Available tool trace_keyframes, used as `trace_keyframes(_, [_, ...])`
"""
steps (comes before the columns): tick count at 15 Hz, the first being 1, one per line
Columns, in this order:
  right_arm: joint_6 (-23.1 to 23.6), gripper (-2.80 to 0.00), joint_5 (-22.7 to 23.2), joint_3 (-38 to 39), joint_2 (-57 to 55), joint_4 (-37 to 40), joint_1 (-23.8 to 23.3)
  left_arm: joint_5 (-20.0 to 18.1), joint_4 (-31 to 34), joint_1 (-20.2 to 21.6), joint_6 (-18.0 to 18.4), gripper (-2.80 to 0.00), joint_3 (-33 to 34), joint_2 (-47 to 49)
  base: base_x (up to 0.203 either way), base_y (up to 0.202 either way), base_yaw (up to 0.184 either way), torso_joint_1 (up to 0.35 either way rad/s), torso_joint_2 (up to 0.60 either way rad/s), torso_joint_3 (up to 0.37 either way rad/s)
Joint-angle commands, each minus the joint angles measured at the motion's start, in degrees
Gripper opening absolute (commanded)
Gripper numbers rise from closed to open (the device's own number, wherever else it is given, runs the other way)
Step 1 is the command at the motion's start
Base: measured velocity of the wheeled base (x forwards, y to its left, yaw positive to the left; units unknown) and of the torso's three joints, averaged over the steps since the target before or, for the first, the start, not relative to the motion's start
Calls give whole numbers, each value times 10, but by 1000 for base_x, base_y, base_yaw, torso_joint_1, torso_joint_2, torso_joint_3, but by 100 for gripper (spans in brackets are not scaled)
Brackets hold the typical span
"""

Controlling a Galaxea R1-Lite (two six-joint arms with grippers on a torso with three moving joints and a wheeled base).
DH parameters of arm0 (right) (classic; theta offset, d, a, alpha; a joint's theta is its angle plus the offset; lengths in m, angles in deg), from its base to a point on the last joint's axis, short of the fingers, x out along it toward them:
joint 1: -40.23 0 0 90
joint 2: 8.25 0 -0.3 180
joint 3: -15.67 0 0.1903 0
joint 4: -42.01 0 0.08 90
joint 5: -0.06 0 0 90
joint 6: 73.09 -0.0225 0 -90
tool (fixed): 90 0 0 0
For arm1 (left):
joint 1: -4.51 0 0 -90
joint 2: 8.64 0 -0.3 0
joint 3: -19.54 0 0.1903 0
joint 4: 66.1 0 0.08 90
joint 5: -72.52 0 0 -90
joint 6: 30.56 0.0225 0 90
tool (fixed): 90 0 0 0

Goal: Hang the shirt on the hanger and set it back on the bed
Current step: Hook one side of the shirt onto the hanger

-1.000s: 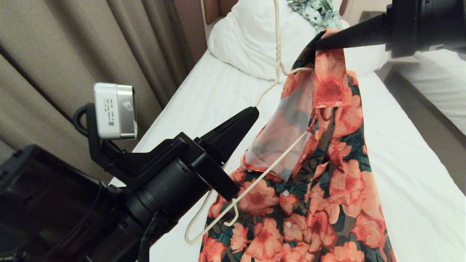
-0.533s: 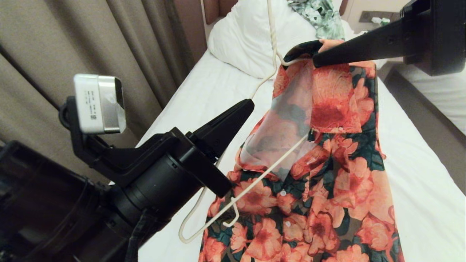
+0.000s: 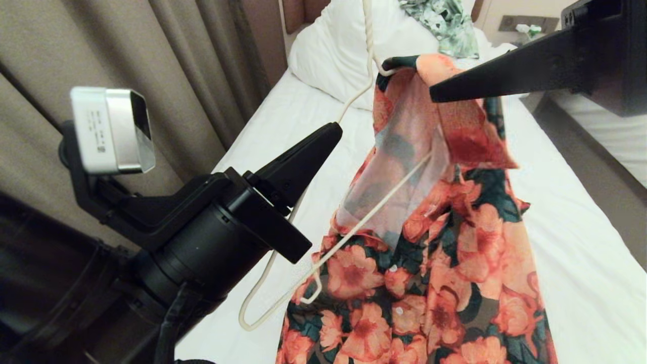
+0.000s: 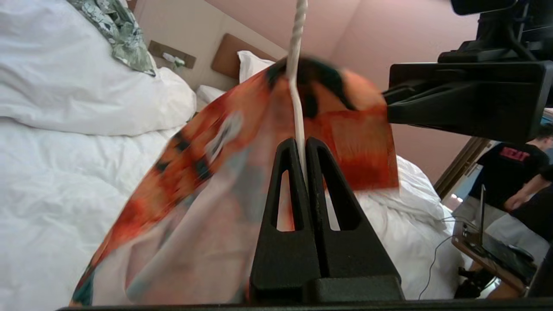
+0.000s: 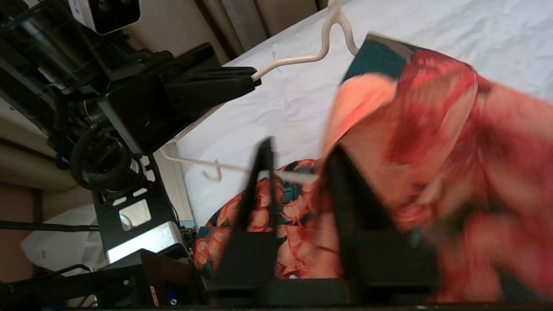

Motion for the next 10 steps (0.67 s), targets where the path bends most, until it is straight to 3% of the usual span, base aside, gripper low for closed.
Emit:
trace_keyframes(1, [-1, 0, -1, 1, -1, 5, -1, 0, -5, 0, -1, -280, 0, -1, 0, 0, 0, 0, 0, 0])
trace_keyframes(7, [-3, 0, -32, 2, 22, 46, -6, 1, -5, 2, -1, -280, -2, -1, 0, 0, 0, 0, 0, 0])
trace_keyframes(10, [-3, 0, -75, -1, 45, 99, -27, 1, -5, 3, 0, -280, -2, -1, 0, 0, 0, 0, 0, 0])
